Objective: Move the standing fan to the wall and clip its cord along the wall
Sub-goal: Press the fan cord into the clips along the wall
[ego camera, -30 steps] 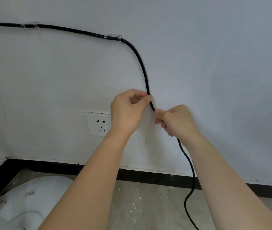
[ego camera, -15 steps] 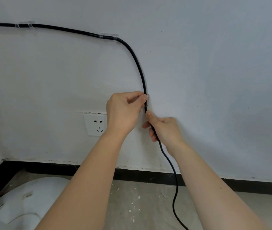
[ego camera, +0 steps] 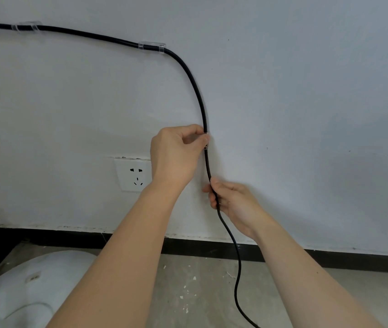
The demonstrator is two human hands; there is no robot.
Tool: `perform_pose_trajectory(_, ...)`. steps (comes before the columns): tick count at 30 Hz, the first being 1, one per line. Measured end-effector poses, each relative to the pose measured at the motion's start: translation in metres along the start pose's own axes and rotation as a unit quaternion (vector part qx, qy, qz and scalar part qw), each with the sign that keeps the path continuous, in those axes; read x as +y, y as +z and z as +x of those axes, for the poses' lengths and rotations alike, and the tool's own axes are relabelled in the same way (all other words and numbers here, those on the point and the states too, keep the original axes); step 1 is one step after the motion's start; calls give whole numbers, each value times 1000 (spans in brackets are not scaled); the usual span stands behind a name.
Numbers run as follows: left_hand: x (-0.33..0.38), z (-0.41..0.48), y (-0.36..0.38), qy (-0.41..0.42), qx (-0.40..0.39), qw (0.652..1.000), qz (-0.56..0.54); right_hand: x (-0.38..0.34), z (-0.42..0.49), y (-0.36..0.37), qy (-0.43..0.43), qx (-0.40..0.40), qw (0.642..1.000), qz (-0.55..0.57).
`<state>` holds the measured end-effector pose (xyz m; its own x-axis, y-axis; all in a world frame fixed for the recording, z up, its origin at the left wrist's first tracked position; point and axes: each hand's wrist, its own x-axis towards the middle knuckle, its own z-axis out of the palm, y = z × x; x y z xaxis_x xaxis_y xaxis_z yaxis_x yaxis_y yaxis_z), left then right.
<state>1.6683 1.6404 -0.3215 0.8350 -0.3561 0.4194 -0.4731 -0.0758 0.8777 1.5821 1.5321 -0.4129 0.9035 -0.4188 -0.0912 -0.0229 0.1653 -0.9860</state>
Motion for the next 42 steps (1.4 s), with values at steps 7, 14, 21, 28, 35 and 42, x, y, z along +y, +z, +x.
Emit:
perform_pose_trajectory(7, -2, 1, 0, 25, -4, 999, 22, 1, 11, 18, -26, 111, 991, -65)
perform_pose_trajectory(14, -5, 1, -1, 20, -16, 1000, 7, -1, 17, 22, -45, 182, 972, -142)
perform_pose_trajectory(21, -30, -8, -2, -46, -25, 998, -36, -2, 12, 23, -33, 200, 968, -150)
perform_pose_trajectory(28, -34, -11, 15, -32, 17, 999, 35, -8, 6, 23, 40, 227, 963, -141)
perform_pose_trajectory(35, -35, -9, 16, -2, 16, 997, 72, 6, -6, -1, 61, 48, 996, -44)
perform_pose_trajectory(42, -38, -9, 19, -1, 21, 998, 56, 21, -11, -8, 78, 37, 994, -63)
